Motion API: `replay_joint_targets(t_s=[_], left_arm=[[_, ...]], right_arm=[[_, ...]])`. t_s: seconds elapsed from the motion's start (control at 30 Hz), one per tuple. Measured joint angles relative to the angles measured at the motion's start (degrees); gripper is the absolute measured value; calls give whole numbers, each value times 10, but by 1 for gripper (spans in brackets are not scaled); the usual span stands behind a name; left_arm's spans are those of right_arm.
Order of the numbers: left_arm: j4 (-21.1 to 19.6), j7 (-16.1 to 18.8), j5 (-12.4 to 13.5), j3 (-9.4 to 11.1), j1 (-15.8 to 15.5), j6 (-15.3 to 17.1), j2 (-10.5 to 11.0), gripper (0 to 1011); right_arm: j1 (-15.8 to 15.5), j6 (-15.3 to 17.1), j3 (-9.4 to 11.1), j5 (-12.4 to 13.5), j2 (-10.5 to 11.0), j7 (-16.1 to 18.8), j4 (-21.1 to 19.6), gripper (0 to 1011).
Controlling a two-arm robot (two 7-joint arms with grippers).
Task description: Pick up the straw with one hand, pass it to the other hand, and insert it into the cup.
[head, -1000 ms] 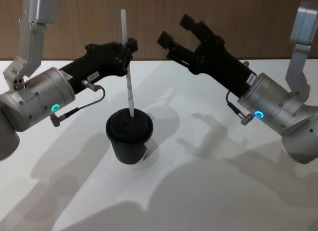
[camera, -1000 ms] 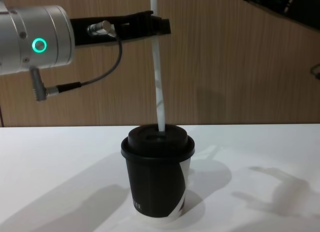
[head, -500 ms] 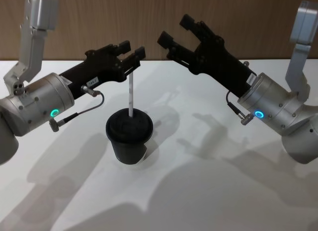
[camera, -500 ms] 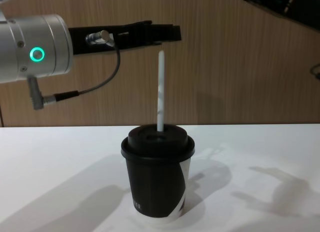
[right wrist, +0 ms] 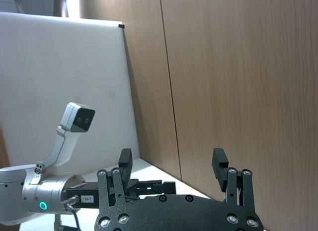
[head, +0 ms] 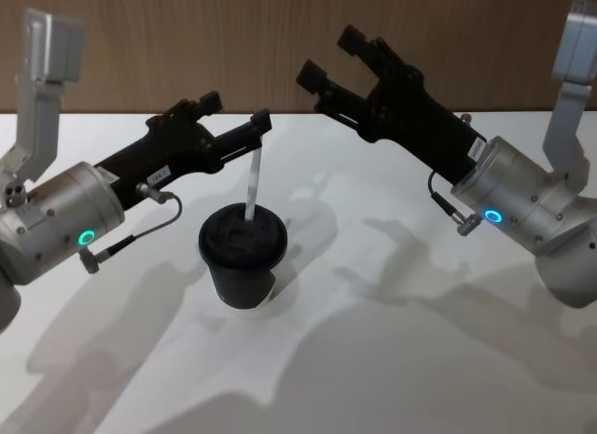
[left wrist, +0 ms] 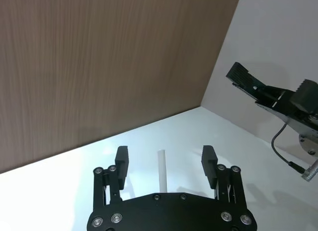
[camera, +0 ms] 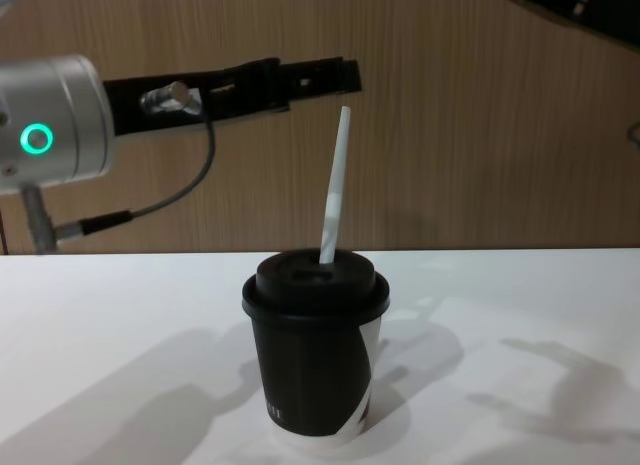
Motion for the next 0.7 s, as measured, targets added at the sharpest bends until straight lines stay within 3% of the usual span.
replay_joint_targets(t_s=[0.17,0.53,0.7], left_arm=[[-8,-1,-13,-8,19,-9,7,1003],[-17,-11,-33,-18,46,-25,18,1003],[-20,-22,-42,-23,62,-45,22,1003]], right_arm=[[-9,6,2,7,10,2,-13,1001],[-33,24,13,26,37,4,-43,1001],[-46,44,19,44,60,14,-61,1001]])
